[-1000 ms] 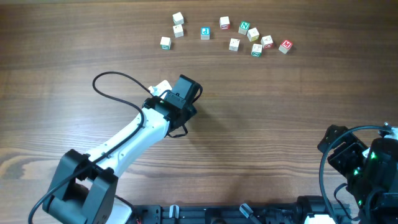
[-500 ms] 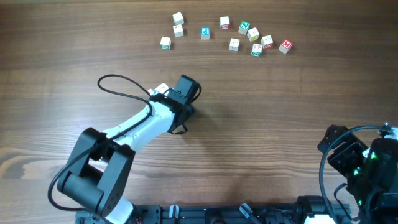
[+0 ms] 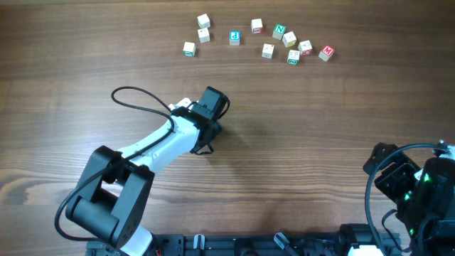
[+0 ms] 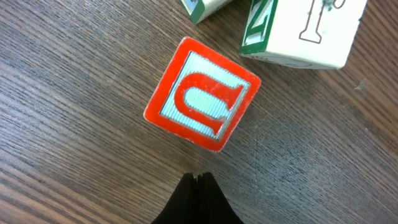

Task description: Form a circle

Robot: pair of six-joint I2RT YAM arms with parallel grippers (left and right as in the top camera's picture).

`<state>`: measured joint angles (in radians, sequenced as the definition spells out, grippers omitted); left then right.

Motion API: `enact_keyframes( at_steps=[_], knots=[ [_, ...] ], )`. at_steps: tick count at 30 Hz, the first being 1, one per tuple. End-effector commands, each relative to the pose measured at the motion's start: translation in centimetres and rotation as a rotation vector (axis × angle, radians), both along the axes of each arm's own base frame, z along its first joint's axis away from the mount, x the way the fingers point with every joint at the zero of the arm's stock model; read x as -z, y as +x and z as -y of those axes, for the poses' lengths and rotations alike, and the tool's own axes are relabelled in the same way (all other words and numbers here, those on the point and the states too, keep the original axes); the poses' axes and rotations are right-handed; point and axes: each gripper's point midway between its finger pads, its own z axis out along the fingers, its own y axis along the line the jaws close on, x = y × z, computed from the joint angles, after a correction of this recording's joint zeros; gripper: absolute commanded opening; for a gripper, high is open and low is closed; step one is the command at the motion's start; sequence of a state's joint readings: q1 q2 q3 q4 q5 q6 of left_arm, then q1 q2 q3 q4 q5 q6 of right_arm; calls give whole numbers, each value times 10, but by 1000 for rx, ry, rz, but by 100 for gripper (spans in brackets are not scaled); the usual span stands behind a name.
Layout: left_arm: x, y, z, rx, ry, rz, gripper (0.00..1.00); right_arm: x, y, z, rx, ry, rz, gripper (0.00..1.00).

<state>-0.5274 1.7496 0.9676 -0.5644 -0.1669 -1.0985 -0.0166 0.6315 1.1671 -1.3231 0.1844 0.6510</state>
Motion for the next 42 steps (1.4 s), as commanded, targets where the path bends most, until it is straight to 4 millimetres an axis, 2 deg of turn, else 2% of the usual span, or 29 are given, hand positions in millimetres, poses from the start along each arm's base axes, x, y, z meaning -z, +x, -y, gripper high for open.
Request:
enact_keyframes(
  at_steps=[1, 42],
  knots=[
    [4, -5, -4, -43, 4, -19, 4, -1, -1, 1, 7, 1, 6, 100],
    [4, -6, -11, -102, 21, -17, 4, -1, -1, 1, 8, 0, 6, 100]
  ],
)
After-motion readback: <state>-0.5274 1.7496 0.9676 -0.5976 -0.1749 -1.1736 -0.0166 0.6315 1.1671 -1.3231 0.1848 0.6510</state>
